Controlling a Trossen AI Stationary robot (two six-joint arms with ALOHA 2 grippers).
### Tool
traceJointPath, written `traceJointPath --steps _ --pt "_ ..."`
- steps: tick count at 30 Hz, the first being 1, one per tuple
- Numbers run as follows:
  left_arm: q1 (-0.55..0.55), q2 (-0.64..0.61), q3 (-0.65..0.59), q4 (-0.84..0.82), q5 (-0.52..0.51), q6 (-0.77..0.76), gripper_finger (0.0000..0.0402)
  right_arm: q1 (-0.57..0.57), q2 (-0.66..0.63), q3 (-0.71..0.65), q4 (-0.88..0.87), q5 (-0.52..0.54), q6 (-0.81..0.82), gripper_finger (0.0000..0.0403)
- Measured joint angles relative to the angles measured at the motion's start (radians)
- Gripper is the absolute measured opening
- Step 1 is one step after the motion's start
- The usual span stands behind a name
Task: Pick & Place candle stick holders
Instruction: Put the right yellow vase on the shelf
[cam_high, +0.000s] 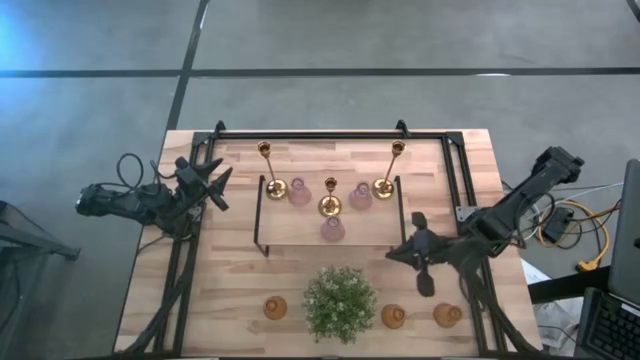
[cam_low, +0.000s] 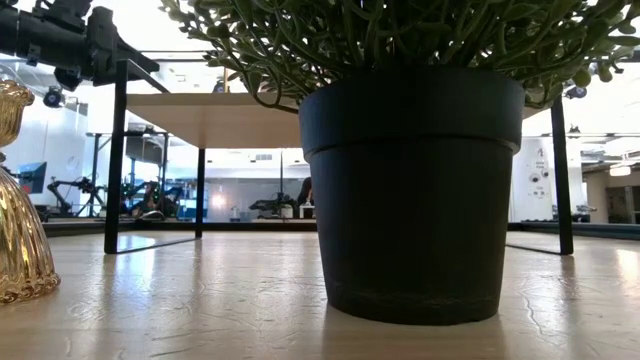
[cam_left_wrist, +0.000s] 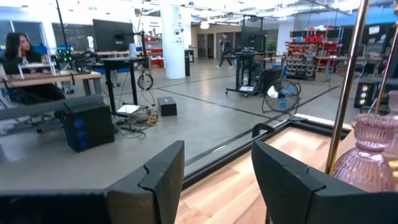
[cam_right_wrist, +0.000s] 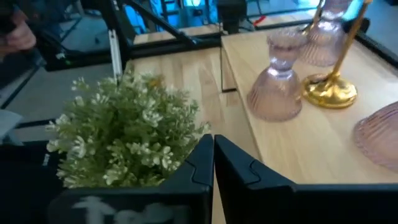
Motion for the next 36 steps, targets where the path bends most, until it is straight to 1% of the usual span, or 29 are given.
traceJointPath --steps 3,8,13,15,17,19,21,23,28,31,34,36 --pt "0.0 0.0 0.0 0.0 0.002 -0.036 0.0193 0.0 -0.03 0.001 -0.032 0.003 -0.014 0.0008" --pt "0.0 0.0 0.0 0.0 0.02 -0.04 0.0193 0.005 -0.074 0.001 -0.108 -0.003 0.018 0.0008" --pt "0.0 0.0 0.0 0.0 0.083 -0.051 0.0193 0.032 -0.09 0.001 -0.114 -0.005 0.021 0.0008" --pt "0.0 0.0 0.0 0.0 0.101 -0.053 0.0192 0.042 -0.093 0.001 -0.138 -0.014 0.046 0.0008" --pt "0.0 0.0 0.0 0.0 0.101 -0.053 0.0193 0.049 -0.095 0.001 -0.18 -0.059 0.101 0.0008" --pt "0.0 0.0 0.0 0.0 0.101 -0.053 0.0193 0.05 -0.097 0.001 -0.233 -0.142 0.152 0.0008" --pt "0.0 0.0 0.0 0.0 0.101 -0.053 0.0193 0.05 -0.098 0.001 -0.265 -0.17 0.209 0.0008" --pt "0.0 0.0 0.0 0.0 0.101 -0.053 0.0193 0.05 -0.099 0.001 -0.255 -0.177 0.254 0.0008" --pt "0.0 0.0 0.0 0.0 0.101 -0.053 0.0193 0.05 -0.119 0.001 -0.198 -0.185 0.243 0.0008" --pt "0.0 0.0 0.0 0.0 0.101 -0.053 0.0193 0.05 -0.136 0.001 -0.178 -0.144 0.225 0.0008" --pt "0.0 0.0 0.0 0.0 0.101 -0.051 0.0193 0.048 -0.145 0.001 -0.167 -0.137 0.256 0.0008" --pt "0.0 0.0 0.0 0.0 0.101 -0.046 0.0193 0.049 -0.142 0.001 -0.17 -0.141 0.244 0.0008"
